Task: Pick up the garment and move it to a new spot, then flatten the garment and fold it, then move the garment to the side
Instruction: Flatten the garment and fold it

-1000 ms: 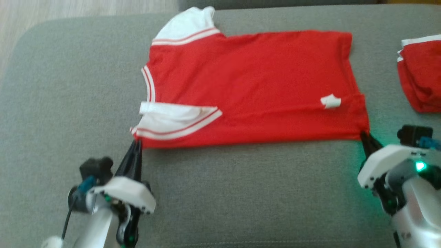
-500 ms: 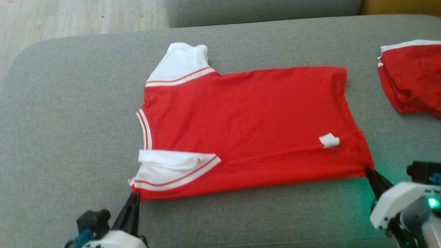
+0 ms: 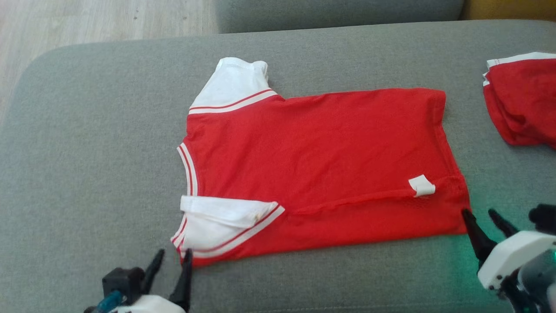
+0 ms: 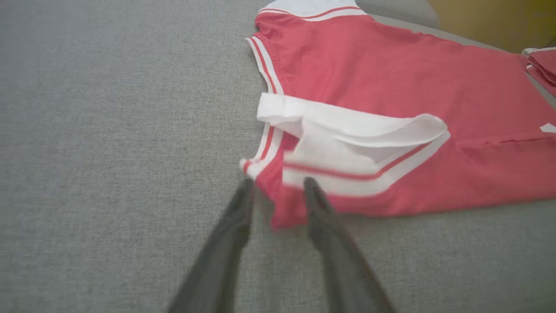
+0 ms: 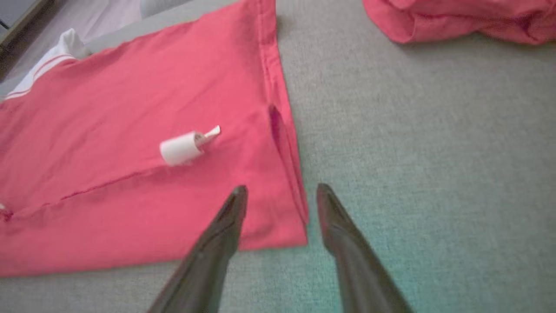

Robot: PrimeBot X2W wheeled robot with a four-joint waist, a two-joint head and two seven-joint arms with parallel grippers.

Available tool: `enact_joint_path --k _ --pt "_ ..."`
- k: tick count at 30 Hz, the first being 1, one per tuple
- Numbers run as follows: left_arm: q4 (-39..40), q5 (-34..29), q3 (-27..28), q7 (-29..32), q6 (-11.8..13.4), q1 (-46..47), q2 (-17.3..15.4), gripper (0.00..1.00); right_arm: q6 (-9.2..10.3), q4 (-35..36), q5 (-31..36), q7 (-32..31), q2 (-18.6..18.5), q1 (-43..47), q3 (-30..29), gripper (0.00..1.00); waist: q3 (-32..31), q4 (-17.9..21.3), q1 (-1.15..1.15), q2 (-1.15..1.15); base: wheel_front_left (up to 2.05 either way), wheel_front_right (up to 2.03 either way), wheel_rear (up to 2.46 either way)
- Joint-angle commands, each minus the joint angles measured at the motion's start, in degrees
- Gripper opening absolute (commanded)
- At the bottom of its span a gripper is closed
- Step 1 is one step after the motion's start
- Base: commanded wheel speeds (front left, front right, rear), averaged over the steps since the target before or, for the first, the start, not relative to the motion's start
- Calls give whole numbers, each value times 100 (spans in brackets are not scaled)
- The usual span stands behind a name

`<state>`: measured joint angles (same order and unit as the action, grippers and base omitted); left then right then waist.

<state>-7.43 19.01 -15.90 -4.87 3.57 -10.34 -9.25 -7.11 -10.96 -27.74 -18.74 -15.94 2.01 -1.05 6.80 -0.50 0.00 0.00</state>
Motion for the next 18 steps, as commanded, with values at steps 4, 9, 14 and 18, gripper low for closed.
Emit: enact_joint_path --k 4,9,14,18 --pt "365 -136 142 111 17 278 -215 100 -37 549 -85 154 -114 -50 71 100 22 32 0 0 0 0 0" --pt "839 -201 192 376 -47 759 -435 100 -37 825 -168 669 -144 -197 183 100 168 67 0 0 0 0 0" --pt "979 -283 230 798 -370 2076 -766 100 -37 769 -162 1040 -182 -429 291 100 529 56 0 0 0 0 0" --pt "549 -273 237 1212 -730 3494 -1016 100 -37 771 -175 1100 -233 -696 446 100 950 136 0 0 0 0 0"
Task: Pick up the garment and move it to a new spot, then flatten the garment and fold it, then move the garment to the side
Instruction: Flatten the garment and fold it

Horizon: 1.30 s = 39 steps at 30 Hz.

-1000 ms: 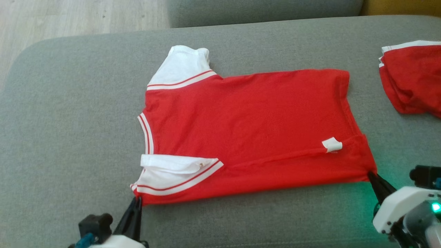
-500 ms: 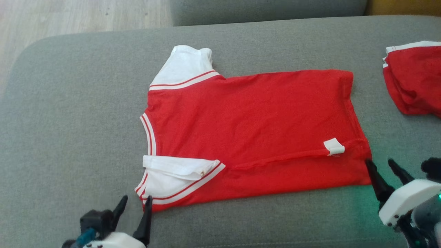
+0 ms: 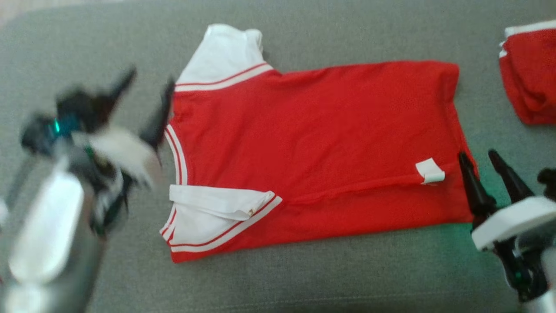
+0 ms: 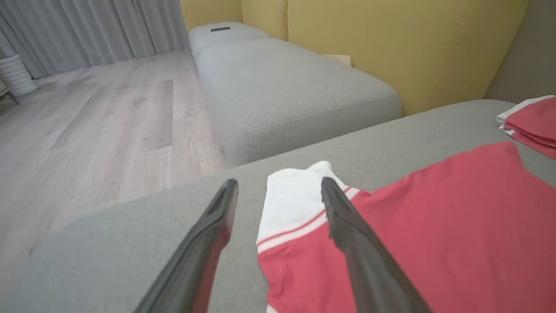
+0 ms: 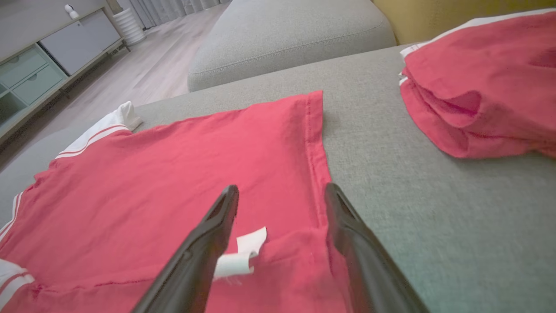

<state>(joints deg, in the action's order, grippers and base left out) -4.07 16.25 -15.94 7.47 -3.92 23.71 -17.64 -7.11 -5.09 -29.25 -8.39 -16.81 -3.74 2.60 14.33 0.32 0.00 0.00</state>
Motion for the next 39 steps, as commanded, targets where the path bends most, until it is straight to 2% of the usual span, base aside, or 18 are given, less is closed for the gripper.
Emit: enact_joint_path --k 1,6,15,21,31,38,39 --pt "31 88 210 123 -81 437 -207 100 -37 187 -26 75 -160 -200 112 100 303 87 0 0 0 0 0" --pt "-920 457 -149 784 -324 2043 -406 100 -37 218 -63 143 -222 -534 244 100 797 273 0 0 0 0 0" --pt "-2551 952 -966 1243 -355 3861 -723 100 -37 302 -144 277 -259 -962 445 100 1571 674 0 0 0 0 0" --pt "-3398 1025 -1365 1238 -356 4386 -875 100 -37 292 -191 382 -258 -1066 497 100 1844 883 0 0 0 0 0" --pt "-4140 1096 -1781 922 -356 4758 -999 100 -37 203 -236 528 -206 -1076 565 100 1991 1038 0 0 0 0 0" --pt "-4468 1176 -2073 921 -357 4950 -1008 100 -37 160 -258 589 -208 -1138 588 100 2046 1119 0 0 0 0 0" --pt "-4481 1223 -2133 946 -357 4966 -1015 93 -37 151 -262 596 -206 -1150 593 100 2054 1133 0 0 0 0 0"
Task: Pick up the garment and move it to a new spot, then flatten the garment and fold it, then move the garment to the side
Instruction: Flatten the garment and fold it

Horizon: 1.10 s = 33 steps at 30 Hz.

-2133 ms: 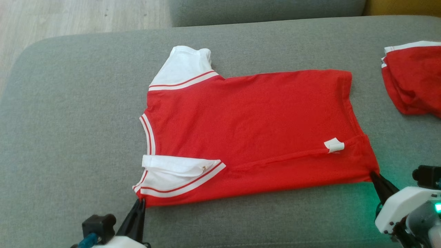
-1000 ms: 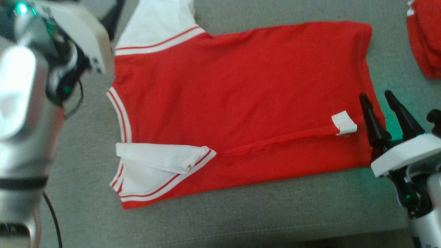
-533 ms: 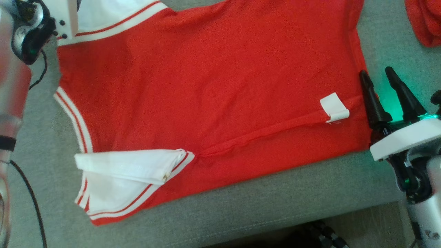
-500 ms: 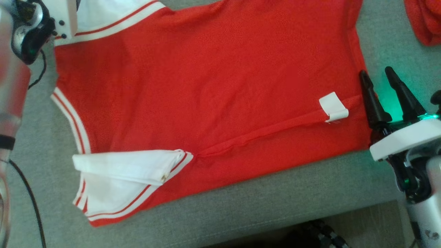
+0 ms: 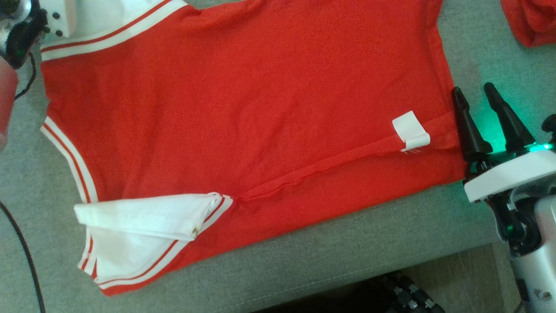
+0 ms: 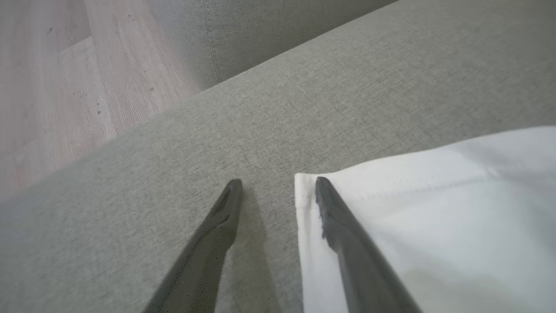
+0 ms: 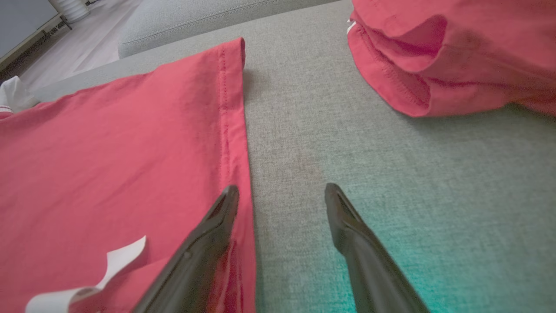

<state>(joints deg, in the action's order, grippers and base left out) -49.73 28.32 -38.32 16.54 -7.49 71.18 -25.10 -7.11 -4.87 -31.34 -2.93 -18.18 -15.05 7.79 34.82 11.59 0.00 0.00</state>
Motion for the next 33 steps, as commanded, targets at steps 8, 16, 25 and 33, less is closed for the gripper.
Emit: enact_joint_path --k 8,16,25,33 --pt "167 555 -362 461 0 261 -358 0 -37 83 -88 51 -88 -108 103 100 4 37 0 0 0 0 0" --pt "614 797 -724 -292 0 190 -452 0 -37 20 -333 -293 -170 -561 236 100 -454 -181 0 0 0 0 0" --pt "1344 1215 -1139 -846 0 2 -418 0 -37 -1177 -1151 -1807 -319 -1904 186 100 -925 -717 0 0 0 0 0" --pt "1699 1340 -1327 -1001 0 81 -311 0 -37 -2394 -1437 -2470 -531 -2821 39 100 -931 -1075 0 0 0 0 0"
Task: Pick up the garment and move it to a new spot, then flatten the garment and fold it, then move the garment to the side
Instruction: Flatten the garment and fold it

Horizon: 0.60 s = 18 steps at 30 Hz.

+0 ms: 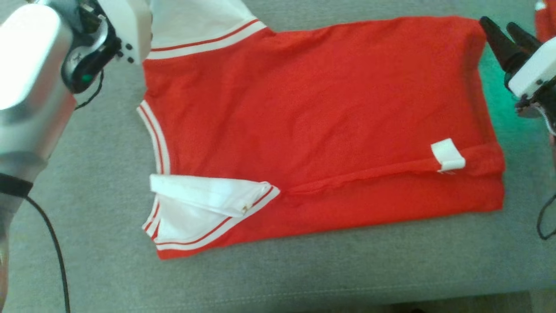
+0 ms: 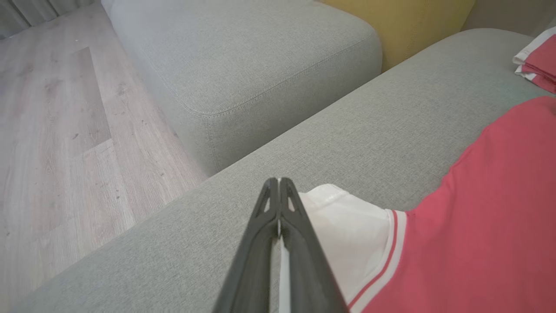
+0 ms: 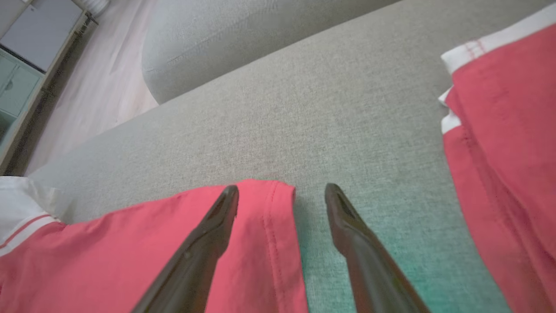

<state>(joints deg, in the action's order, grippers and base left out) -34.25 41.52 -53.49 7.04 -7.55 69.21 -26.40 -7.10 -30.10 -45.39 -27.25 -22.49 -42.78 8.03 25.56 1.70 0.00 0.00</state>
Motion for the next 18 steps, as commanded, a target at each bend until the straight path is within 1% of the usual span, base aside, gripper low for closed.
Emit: enact_joint_path --k 1,3,6,14,18 --pt "174 31 173 -65 7 290 -169 0 -39 -8 -50 -114 -120 -126 47 100 -3 -123 0 0 0 0 0" --pt "207 53 144 -87 7 312 -148 0 -39 -206 -128 -242 -132 -241 116 100 10 -187 0 0 0 0 0" --pt "209 80 118 -118 7 326 -148 0 -39 -265 -275 -311 -117 -345 275 100 21 -228 0 0 0 0 0" --pt "132 128 66 -106 7 290 -233 0 -39 125 -546 -204 -147 -288 1004 100 -33 -131 0 0 0 0 0" --pt "103 140 44 -112 7 290 -241 0 -39 172 -603 28 -179 -314 1217 100 -55 -77 0 0 0 0 0"
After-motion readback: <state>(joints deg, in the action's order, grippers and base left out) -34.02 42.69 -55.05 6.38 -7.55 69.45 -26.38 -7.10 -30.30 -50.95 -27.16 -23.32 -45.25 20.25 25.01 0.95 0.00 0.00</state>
